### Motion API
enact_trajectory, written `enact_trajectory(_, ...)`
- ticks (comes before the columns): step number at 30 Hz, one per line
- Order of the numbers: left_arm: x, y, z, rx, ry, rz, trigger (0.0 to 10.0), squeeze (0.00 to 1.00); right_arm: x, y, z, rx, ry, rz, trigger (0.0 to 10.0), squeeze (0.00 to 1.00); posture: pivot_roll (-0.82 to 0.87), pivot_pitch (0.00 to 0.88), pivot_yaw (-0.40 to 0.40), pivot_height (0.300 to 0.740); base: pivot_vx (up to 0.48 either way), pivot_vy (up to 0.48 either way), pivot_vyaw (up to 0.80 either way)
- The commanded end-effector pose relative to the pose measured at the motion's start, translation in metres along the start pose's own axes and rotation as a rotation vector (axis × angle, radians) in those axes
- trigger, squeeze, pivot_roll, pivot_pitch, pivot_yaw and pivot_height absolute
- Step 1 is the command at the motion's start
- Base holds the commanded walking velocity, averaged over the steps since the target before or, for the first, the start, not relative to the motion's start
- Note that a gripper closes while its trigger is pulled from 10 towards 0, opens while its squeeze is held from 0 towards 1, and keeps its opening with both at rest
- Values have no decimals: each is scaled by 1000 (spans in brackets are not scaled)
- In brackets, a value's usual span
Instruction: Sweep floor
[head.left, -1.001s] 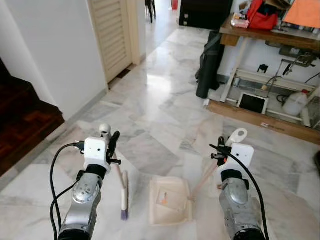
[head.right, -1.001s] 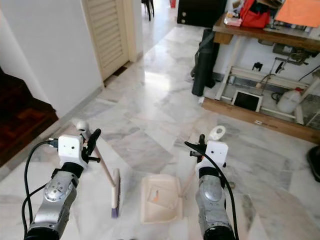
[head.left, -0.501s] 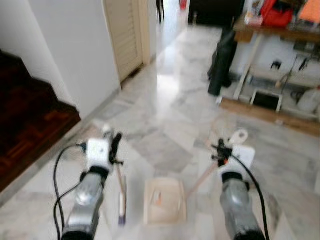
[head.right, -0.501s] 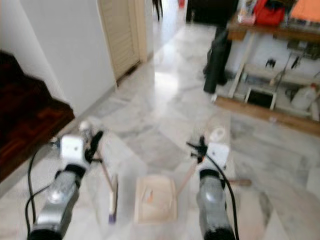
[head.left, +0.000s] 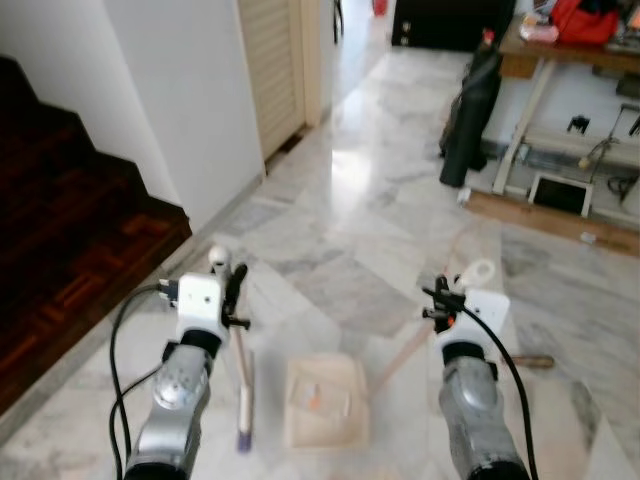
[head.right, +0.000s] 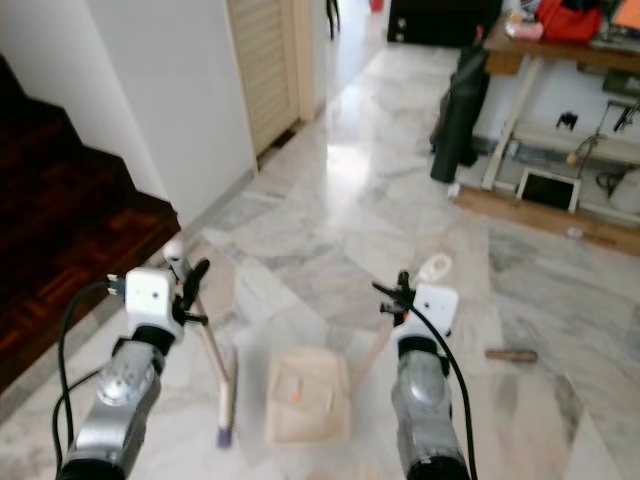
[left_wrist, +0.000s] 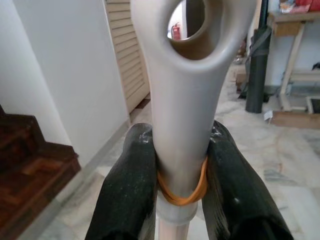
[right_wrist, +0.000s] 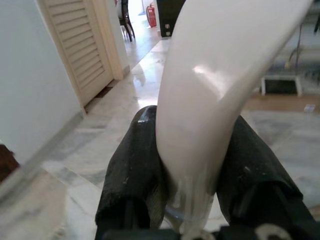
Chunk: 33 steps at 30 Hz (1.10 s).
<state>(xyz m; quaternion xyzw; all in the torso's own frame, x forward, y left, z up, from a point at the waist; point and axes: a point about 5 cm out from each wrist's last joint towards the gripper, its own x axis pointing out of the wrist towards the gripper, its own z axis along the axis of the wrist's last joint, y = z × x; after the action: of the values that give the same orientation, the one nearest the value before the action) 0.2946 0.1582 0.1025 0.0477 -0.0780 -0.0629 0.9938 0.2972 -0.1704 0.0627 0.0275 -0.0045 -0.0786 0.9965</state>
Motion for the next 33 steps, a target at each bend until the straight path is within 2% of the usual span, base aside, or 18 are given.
enact_trajectory(1, 2, 7, 10, 16, -44, 17, 10000, 0, 6, 7, 15, 9, -66, 16, 10000, 0, 121, 10, 1, 740, 0, 300, 688)
enact_trajectory(24, 2, 7, 10, 20, -42, 16, 10000, 0, 6, 10, 14, 15, -64, 32, 10000, 0, 123, 1, 3, 740, 0, 300, 703)
enact_trajectory(33, 2, 9, 10, 24, -40, 20, 10000, 0, 6, 12, 12, 15, -52, 44, 10000, 0, 126, 17, 6, 740, 0, 299, 145)
